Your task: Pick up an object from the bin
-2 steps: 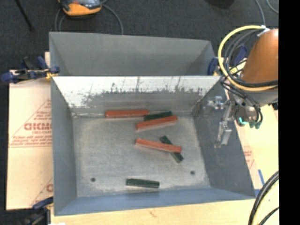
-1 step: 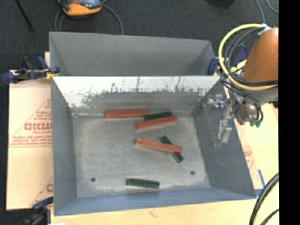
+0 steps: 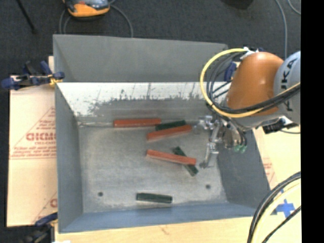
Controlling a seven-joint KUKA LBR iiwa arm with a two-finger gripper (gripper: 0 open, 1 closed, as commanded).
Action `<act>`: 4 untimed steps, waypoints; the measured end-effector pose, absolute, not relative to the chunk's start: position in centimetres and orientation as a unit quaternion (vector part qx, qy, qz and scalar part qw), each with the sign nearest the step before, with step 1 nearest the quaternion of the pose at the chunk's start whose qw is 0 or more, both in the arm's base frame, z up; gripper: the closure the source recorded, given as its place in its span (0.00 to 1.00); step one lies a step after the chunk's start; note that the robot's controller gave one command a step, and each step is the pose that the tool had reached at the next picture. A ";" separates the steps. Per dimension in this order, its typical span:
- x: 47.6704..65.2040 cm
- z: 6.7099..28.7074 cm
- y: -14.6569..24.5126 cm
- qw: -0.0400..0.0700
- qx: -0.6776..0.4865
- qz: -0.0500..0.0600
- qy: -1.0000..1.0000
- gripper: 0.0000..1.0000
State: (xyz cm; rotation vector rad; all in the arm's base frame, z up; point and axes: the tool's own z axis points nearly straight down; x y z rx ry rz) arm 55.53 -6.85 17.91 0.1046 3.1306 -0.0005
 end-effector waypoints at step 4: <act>54.6 7.4 -3.1 0.006 0.221 0.001 0.975 1.00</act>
Offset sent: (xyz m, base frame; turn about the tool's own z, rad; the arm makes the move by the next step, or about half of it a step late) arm -0.0047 0.0565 -0.0670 0.1614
